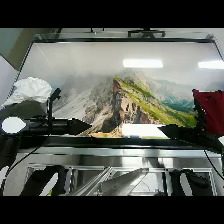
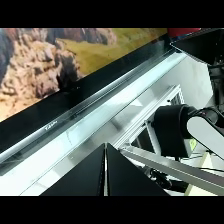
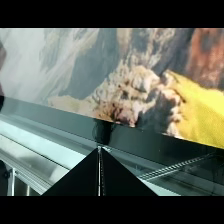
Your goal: Fold the shirts.
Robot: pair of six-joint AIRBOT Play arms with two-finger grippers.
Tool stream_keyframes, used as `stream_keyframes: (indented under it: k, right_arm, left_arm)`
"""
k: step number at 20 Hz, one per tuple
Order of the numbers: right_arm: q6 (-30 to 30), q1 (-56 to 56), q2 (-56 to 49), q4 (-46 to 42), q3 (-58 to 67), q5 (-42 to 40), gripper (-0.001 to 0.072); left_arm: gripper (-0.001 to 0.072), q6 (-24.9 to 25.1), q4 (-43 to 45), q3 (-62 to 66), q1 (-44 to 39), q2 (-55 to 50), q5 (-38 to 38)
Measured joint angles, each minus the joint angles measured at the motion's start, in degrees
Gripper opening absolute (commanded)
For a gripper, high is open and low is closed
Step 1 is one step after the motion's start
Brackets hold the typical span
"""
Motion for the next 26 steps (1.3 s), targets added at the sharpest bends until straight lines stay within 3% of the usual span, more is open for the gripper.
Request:
stream_keyframes:
  k: [10,11,12,13,16,20,26]
  right_arm:
    - [0.0,0.0,0.0,0.02,0.0,0.0,0.0024]
    - [0.0,0.0,0.0,0.02,0.0,0.0,0.0024]
    - [0.0,0.0,0.0,0.02,0.0,0.0,0.0024]
    - [0.0,0.0,0.0,0.02,0.0,0.0,0.0024]
    - [0.0,0.0,0.0,0.02,0.0,0.0,0.0024]
    - [0.0,0.0,0.0,0.02,0.0,0.0,0.0024]
    - [0.0,0.0,0.0,0.02,0.0,-0.7,0.0024]
  left_arm:
    - [0.0022,0.0,0.04,0.0,0.02,0.0,1.92]
    - [0.0225,0.0,0.04,0.02,0.31,0.0,2.8]
    - [0.0507,0.0,0.35,0.28,0.85,0.0,3.72]
    - [0.0717,0.0,1.22,0.92,1.75,0.0,4.61]
    - [0.0717,-0.07,8.72,5.09,6.47,-0.2,5.97]
    - [0.0717,-0.94,21.68,15.89,19.47,-5.22,7.58]
    - [0.0715,2.08,29.31,36.2,35.82,-29.27,13.73]
